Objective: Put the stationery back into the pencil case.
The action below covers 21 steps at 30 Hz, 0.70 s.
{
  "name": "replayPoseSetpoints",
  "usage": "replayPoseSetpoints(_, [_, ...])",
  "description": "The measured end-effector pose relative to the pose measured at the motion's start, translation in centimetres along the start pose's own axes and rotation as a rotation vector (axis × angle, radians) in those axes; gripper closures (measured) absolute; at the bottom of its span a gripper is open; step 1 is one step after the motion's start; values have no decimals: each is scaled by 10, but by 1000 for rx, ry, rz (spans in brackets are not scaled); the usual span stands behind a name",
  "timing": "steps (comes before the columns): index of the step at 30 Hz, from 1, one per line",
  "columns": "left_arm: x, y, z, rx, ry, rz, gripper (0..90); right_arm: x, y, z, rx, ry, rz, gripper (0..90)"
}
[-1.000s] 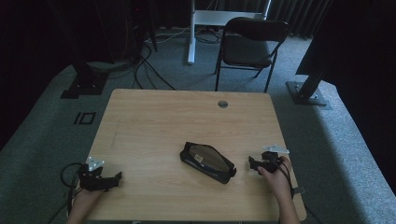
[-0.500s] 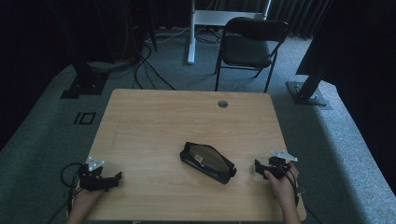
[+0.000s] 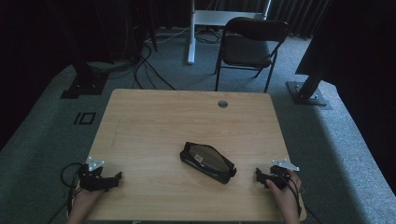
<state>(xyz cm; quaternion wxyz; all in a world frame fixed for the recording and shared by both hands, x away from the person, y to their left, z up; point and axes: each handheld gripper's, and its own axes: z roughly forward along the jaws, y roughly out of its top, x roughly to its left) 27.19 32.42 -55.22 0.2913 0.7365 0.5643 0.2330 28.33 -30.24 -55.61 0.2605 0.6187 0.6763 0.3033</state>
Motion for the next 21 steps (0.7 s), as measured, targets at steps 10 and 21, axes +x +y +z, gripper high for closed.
replayPoseSetpoints(10, [0, 0, 0, 0, 1, 0, 2, -2, -4, -4, 6, -21, 13, 110])
replayPoseSetpoints(21, [0, 0, 0, 0, 0, 0, 2, -2, -4, -4, 5, -20, 12, 110])
